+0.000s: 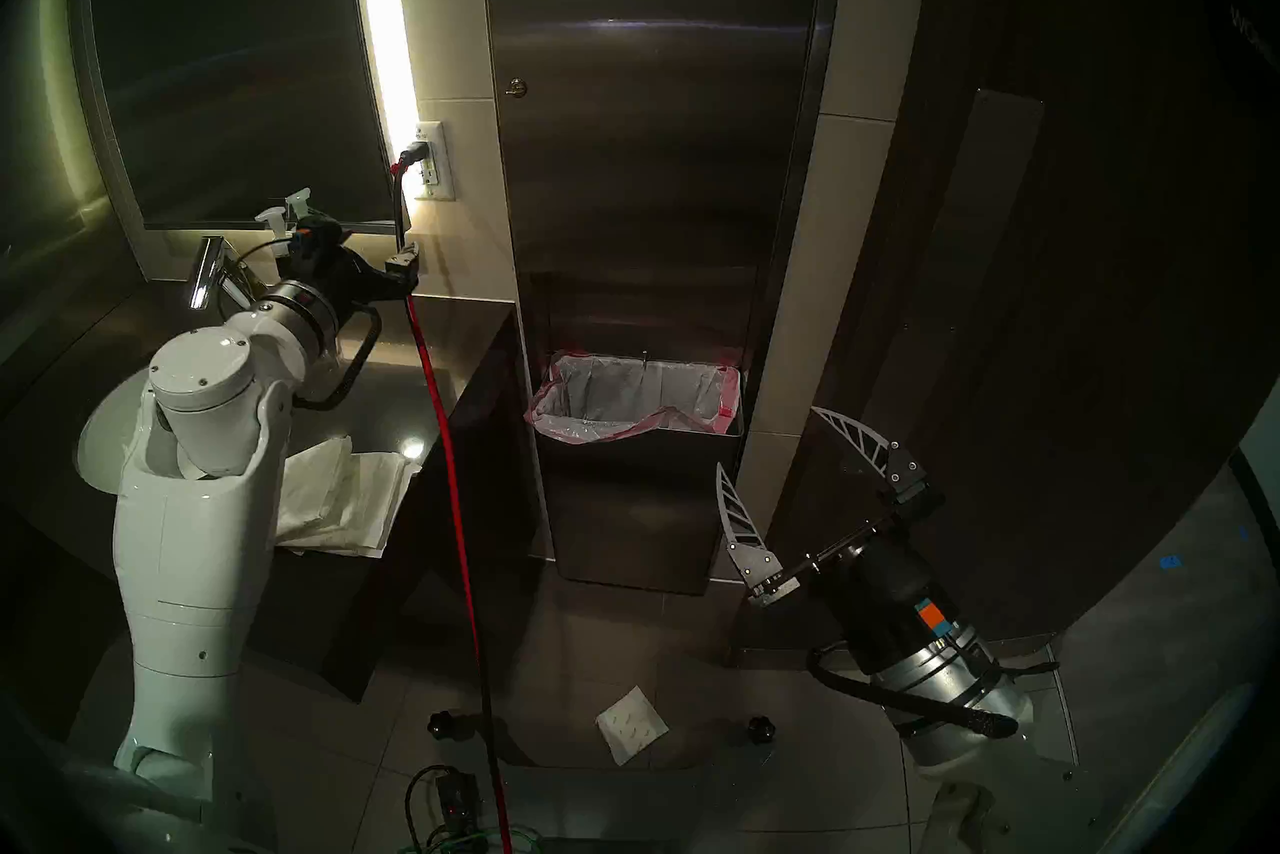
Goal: Twist key and open towel dispenser
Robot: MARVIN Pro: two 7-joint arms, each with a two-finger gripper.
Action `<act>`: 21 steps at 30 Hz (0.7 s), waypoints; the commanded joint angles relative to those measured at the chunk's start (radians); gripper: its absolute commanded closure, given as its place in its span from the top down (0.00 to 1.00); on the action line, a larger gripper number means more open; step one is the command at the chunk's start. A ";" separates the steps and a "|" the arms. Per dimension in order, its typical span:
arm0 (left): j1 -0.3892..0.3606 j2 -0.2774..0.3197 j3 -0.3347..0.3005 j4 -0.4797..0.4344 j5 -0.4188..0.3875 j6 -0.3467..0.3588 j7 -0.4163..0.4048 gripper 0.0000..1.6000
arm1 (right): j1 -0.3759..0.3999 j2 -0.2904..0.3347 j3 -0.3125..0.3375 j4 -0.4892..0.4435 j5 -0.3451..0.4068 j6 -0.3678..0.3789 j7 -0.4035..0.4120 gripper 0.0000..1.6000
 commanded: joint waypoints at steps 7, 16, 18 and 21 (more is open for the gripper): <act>-0.101 0.082 0.030 0.055 0.001 -0.110 -0.088 0.41 | 0.003 0.001 0.000 -0.014 0.003 0.000 0.000 1.00; -0.137 0.106 0.040 0.108 -0.003 -0.164 -0.123 0.00 | 0.004 0.000 0.000 -0.014 0.003 0.000 0.001 1.00; -0.152 0.119 0.045 0.140 -0.007 -0.180 -0.142 0.00 | 0.004 0.000 0.000 -0.014 0.003 0.000 0.001 1.00; -0.174 0.139 0.061 0.169 -0.001 -0.201 -0.167 0.00 | 0.004 -0.001 0.000 -0.014 0.003 0.000 0.001 1.00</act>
